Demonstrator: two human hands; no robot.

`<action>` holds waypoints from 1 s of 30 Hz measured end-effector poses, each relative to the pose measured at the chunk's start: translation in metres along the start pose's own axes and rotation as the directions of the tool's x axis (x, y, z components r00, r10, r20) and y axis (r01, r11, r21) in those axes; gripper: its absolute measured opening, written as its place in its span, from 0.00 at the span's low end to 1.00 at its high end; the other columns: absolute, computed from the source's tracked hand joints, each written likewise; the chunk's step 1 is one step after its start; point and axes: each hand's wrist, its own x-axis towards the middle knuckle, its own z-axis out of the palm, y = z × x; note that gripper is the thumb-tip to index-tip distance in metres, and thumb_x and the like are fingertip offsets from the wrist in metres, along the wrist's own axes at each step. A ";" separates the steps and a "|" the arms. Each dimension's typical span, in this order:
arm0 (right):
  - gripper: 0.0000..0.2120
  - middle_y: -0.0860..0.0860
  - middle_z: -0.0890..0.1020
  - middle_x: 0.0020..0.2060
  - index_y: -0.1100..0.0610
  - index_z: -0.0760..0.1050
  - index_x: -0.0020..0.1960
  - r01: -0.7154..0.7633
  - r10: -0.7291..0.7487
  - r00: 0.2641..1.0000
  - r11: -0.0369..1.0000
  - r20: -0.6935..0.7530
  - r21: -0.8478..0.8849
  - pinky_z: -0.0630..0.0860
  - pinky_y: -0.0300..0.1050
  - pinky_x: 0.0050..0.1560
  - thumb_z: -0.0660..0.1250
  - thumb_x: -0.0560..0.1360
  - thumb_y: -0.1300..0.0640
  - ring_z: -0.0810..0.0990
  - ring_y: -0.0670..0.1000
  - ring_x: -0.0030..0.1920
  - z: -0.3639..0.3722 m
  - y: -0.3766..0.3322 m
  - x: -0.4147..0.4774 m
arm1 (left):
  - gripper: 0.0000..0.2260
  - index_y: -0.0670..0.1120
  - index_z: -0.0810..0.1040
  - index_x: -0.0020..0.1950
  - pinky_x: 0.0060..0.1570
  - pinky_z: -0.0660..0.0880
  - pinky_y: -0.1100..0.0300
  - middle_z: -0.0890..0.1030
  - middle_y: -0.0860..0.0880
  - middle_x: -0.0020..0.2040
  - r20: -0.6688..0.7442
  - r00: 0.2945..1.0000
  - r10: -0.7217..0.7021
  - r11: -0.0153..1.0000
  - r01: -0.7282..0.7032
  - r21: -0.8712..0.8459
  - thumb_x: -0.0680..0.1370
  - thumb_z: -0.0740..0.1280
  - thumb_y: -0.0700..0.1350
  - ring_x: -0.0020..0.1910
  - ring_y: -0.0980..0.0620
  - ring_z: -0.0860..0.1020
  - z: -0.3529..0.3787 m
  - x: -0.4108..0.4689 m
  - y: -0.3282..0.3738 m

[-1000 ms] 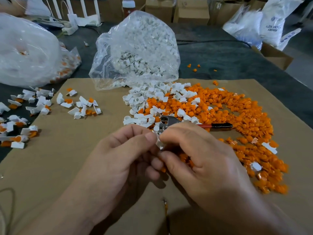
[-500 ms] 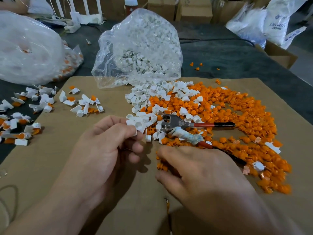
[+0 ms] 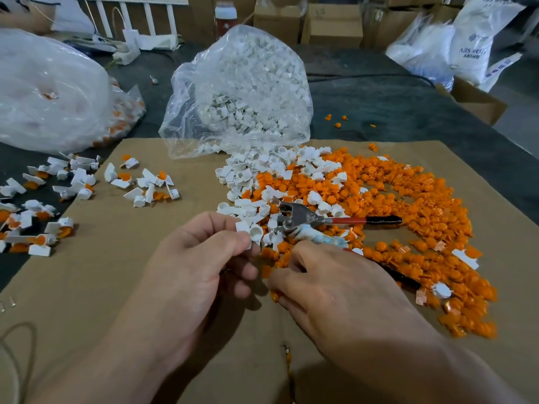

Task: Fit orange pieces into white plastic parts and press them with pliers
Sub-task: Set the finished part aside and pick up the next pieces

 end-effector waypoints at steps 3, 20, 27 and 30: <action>0.13 0.49 0.74 0.39 0.49 0.80 0.50 -0.002 0.002 1.000 1.000 0.012 0.010 0.70 0.43 0.28 0.78 0.67 0.54 0.75 0.50 0.38 0.000 -0.001 0.001 | 0.13 0.50 0.82 0.35 0.24 0.72 0.63 0.83 0.43 0.37 0.000 1.000 0.005 1.000 -0.005 0.018 0.76 0.67 0.35 0.29 0.53 0.77 0.001 0.000 0.000; 0.08 0.55 0.82 0.37 0.60 0.81 0.51 -0.080 0.143 0.981 -0.328 0.133 0.941 0.74 0.39 0.27 0.66 0.75 0.59 0.77 0.48 0.28 -0.002 0.015 0.005 | 0.06 0.49 0.81 0.40 0.28 0.75 0.62 0.81 0.44 0.30 0.075 0.959 0.273 0.945 -0.282 0.163 0.69 0.72 0.50 0.28 0.51 0.78 0.008 -0.013 -0.004; 0.08 0.54 0.80 0.34 0.55 0.82 0.50 -0.050 0.175 0.979 -0.286 0.104 0.957 0.74 0.39 0.28 0.68 0.73 0.55 0.77 0.49 0.29 0.000 0.016 0.003 | 0.12 0.52 0.82 0.43 0.29 0.75 0.60 0.81 0.47 0.31 0.058 0.941 0.334 0.921 -0.339 0.192 0.64 0.72 0.56 0.30 0.51 0.79 0.009 -0.013 -0.008; 0.10 0.50 0.81 0.32 0.43 0.80 0.52 -0.080 0.315 0.948 0.121 0.038 0.989 0.76 0.39 0.32 0.67 0.72 0.46 0.79 0.47 0.30 -0.002 0.013 -0.001 | 0.06 0.54 0.82 0.43 0.27 0.75 0.62 0.81 0.48 0.32 0.057 0.947 0.315 0.935 -0.320 0.152 0.67 0.72 0.47 0.28 0.52 0.80 0.011 -0.012 -0.008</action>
